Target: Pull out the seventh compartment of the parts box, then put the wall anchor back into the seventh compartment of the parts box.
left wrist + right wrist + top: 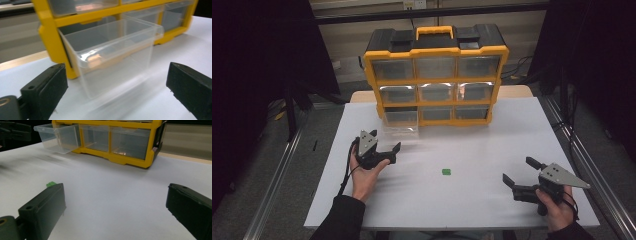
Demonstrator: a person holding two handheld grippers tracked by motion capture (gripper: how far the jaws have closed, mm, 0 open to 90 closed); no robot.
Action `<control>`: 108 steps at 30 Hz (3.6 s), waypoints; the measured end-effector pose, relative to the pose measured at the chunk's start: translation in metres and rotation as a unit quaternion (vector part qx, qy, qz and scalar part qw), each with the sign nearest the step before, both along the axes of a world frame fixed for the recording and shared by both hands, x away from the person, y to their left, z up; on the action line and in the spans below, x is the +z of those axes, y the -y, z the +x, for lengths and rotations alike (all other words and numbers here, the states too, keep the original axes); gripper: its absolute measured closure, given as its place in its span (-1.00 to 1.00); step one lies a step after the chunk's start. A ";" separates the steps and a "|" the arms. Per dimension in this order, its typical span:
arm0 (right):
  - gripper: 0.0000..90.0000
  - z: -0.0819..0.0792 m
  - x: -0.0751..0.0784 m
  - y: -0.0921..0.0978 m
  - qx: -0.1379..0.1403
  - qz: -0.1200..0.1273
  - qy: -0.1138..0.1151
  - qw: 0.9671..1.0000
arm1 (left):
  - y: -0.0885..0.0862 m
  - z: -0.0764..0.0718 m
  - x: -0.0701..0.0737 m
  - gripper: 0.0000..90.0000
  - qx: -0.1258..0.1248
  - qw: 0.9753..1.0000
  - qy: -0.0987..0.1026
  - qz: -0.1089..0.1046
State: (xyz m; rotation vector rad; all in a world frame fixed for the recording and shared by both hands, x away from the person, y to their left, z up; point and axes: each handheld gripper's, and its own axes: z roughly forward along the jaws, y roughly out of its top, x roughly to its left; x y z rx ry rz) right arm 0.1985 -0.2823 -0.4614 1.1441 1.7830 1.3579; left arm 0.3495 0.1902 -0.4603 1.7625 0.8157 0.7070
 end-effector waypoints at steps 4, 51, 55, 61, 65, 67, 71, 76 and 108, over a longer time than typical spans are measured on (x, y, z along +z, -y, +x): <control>-0.97 0.001 0.001 -0.001 -0.002 -0.002 0.001 1.000 | -0.002 -0.008 0.001 -0.94 -0.014 1.000 0.002 0.013; -0.99 -0.001 0.002 0.001 -0.008 -0.003 0.005 1.000 | -0.039 -0.077 0.005 -0.93 -0.032 0.999 -0.020 -0.003; -0.98 0.000 0.002 0.001 -0.011 0.002 0.000 1.000 | -0.037 -0.074 0.007 -0.92 -0.047 0.998 -0.032 0.000; -0.98 0.002 0.001 -0.001 -0.010 -0.001 0.001 1.000 | -0.035 -0.071 0.011 -0.88 -0.072 0.996 -0.054 -0.024; -0.98 0.002 0.001 0.000 -0.010 -0.001 0.000 1.000 | -0.031 -0.070 0.012 -0.89 -0.089 0.994 -0.057 -0.019; -0.98 0.002 0.001 0.000 -0.009 -0.001 0.000 1.000 | -0.027 -0.069 0.012 -0.89 -0.095 0.994 -0.056 -0.019; -0.98 0.002 0.001 0.001 -0.008 0.001 0.001 1.000 | -0.020 -0.068 0.014 -0.91 -0.101 0.993 -0.060 -0.023; -0.98 0.001 0.000 0.002 -0.008 0.001 0.002 1.000 | -0.011 -0.063 0.017 -0.90 -0.130 0.989 -0.070 -0.018; -1.00 0.001 -0.001 0.003 -0.012 0.001 -0.003 1.000 | 0.075 -0.043 0.033 -0.91 -0.264 0.959 -0.096 0.041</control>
